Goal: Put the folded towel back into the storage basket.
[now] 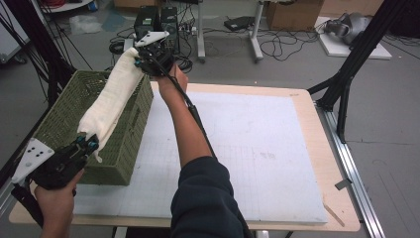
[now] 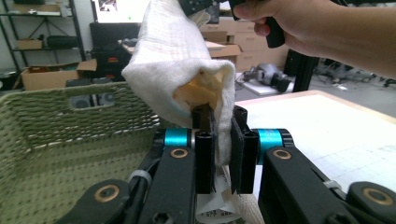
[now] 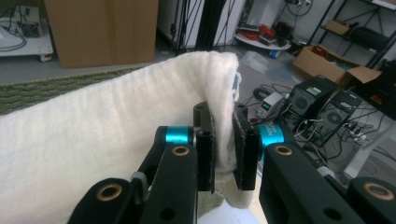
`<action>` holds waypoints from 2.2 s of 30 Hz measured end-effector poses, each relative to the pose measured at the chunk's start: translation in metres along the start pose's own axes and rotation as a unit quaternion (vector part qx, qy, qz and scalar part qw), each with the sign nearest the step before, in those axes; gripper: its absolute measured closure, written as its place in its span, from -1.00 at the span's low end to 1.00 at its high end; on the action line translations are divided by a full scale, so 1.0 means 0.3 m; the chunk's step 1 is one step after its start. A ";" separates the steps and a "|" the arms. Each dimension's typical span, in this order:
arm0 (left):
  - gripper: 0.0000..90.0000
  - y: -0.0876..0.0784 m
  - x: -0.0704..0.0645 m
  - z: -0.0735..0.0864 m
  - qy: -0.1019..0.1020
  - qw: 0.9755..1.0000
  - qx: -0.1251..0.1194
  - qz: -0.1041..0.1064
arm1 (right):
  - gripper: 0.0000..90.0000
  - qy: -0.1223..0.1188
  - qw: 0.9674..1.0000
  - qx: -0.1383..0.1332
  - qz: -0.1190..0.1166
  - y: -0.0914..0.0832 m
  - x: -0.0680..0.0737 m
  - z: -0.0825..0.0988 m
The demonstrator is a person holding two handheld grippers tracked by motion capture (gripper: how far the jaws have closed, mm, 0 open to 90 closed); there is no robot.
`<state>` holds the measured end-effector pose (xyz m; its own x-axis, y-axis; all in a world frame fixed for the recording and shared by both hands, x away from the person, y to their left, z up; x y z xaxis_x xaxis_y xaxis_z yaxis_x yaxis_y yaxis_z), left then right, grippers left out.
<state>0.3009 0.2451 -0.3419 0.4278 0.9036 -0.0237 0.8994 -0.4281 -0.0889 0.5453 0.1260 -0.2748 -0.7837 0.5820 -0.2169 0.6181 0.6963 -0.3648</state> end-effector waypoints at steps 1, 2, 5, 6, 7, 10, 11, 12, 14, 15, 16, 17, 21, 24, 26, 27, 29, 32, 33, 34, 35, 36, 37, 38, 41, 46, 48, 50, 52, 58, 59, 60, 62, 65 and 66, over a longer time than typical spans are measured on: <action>0.82 -0.003 0.006 0.001 0.000 1.000 0.001 -0.003 | 0.82 0.000 1.000 0.000 0.000 0.000 0.000 0.000; 0.82 -0.005 0.011 0.003 -0.001 1.000 0.001 -0.005 | 0.82 0.002 1.000 0.001 -0.001 0.013 0.007 -0.002; 0.82 -0.012 0.024 0.007 0.002 1.000 0.004 -0.011 | 0.82 0.003 1.000 0.001 -0.005 0.051 0.023 -0.004; 0.82 -0.014 0.028 0.010 0.002 1.000 0.006 -0.014 | 0.82 0.004 1.000 0.001 -0.006 0.063 0.030 -0.002; 0.82 -0.016 0.033 0.013 0.002 1.000 0.008 -0.015 | 0.82 0.006 1.000 0.005 -0.009 0.086 0.042 0.005; 0.82 -0.019 0.045 0.021 -0.001 1.000 0.011 -0.021 | 0.82 0.005 1.000 0.005 -0.014 0.108 0.050 0.010; 0.82 -0.020 0.049 0.025 -0.003 1.000 0.013 -0.022 | 0.82 0.010 1.000 0.008 -0.014 0.127 0.058 0.014; 0.82 -0.020 0.053 0.027 -0.003 1.000 0.014 -0.025 | 0.82 0.010 1.000 0.008 -0.014 0.127 0.058 0.014; 0.82 -0.026 0.068 0.035 -0.002 0.999 0.020 -0.034 | 0.82 0.010 1.000 0.008 -0.021 0.157 0.069 0.015; 0.82 -0.026 0.068 0.035 -0.002 0.999 0.020 -0.034 | 0.82 0.010 1.000 0.008 -0.021 0.157 0.069 0.015; 0.82 -0.029 0.078 0.039 -0.006 0.999 0.020 -0.038 | 0.82 0.011 1.000 0.008 -0.025 0.178 0.081 0.012; 0.81 -0.029 0.078 0.039 -0.006 0.999 0.020 -0.038 | 0.82 0.011 1.000 0.008 -0.025 0.178 0.081 0.012; 0.81 -0.035 0.100 0.050 -0.013 0.998 0.025 -0.048 | 0.81 0.010 0.999 0.012 -0.028 0.211 0.101 0.007; 0.80 -0.035 0.115 0.064 -0.015 0.997 0.040 -0.059 | 0.81 0.012 0.999 0.020 -0.024 0.264 0.142 0.004; 0.73 -0.032 0.124 0.074 -0.021 0.996 0.050 -0.065 | 0.78 0.007 0.999 0.033 -0.018 0.293 0.161 0.013; 0.60 -0.032 0.124 0.074 -0.021 0.996 0.050 -0.065 | 0.78 0.007 0.999 0.033 -0.018 0.293 0.161 0.013; 0.14 -0.027 0.140 0.087 -0.040 0.994 0.062 -0.076 | 0.25 0.010 0.999 0.039 0.002 0.331 0.176 0.033; 0.00 -0.033 0.160 0.086 -0.054 0.993 0.054 -0.094 | 0.07 0.019 0.999 0.035 0.006 0.336 0.178 0.036; -0.12 -0.040 0.171 0.081 -0.052 0.991 0.051 -0.108 | 0.02 0.016 0.999 0.035 0.009 0.334 0.173 0.037; -0.13 -0.040 0.171 0.081 -0.052 0.991 0.051 -0.108 | 0.02 0.016 0.999 0.035 0.009 0.334 0.173 0.037; -0.13 -0.043 0.176 0.079 -0.053 0.991 0.049 -0.111 | 0.00 0.022 0.999 0.030 0.004 0.319 0.158 0.034; -0.13 -0.045 0.179 0.078 -0.055 0.991 0.047 -0.111 | 0.00 0.022 0.999 0.030 0.004 0.319 0.158 0.034; -0.13 -0.047 0.181 0.077 -0.059 0.991 0.046 -0.110 | -0.03 0.028 0.999 0.025 0.002 0.298 0.140 0.033; -0.13 -0.047 0.182 0.076 -0.060 0.991 0.045 -0.109 | -0.03 0.028 0.999 0.025 0.002 0.298 0.140 0.033; -0.15 -0.046 0.177 0.071 -0.061 0.992 0.042 -0.102 | -0.06 0.032 0.999 0.028 0.001 0.264 0.123 0.043; -0.23 -0.033 0.146 0.056 -0.068 0.995 0.032 -0.069 | -0.23 0.048 0.998 0.026 -0.023 0.190 0.096 0.057; -0.37 -0.026 0.138 0.054 -0.069 0.995 0.029 -0.065 | -0.39 0.051 0.997 0.041 -0.043 0.149 0.088 0.075; -0.40 -0.019 0.131 0.053 -0.071 0.995 0.029 -0.066 | -0.44 0.049 0.997 0.045 -0.048 0.132 0.084 0.083; -0.62 -0.012 0.123 0.053 -0.065 0.995 0.037 -0.068 | -0.54 0.047 0.997 0.045 -0.052 0.095 0.071 0.096; -0.58 0.003 0.075 0.033 -0.058 0.997 0.035 -0.032 | -0.60 0.065 0.995 0.045 -0.054 -0.041 0.022 0.155; -0.58 0.007 0.062 0.030 -0.056 0.998 0.033 -0.023 | -0.60 0.063 0.996 0.046 -0.054 -0.065 0.013 0.167; -0.58 0.011 0.055 0.028 -0.056 0.998 0.031 -0.019 | -0.61 0.065 0.995 0.050 -0.050 -0.099 0.003 0.184; -0.57 0.020 0.033 0.025 -0.054 0.998 0.032 -0.006 | -0.62 0.064 0.995 0.056 -0.045 -0.145 -0.013 0.208; -0.57 0.039 -0.007 0.023 -0.050 0.998 0.031 0.021 | -0.62 0.067 0.996 0.056 -0.032 -0.232 -0.043 0.245; -0.59 0.046 -0.023 0.019 -0.048 0.998 0.027 0.031 | -0.62 0.073 0.996 0.054 -0.024 -0.295 -0.062 0.268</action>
<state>0.3099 0.2331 -0.3488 0.4698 0.8738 -0.1255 0.8640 -0.4843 -0.1380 0.5003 0.0196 -0.3113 -0.7902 0.6093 -0.0662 0.5638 0.6803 -0.4683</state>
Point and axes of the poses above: each handheld gripper's, and its own axes: y roughly forward along the jaws, z roughly out of its underside, x roughly to its left, the point moved 9 cm from there along y, roughly forward along the jaws, and after that the axes turned 1 degree about z, right-handed, at the moved point
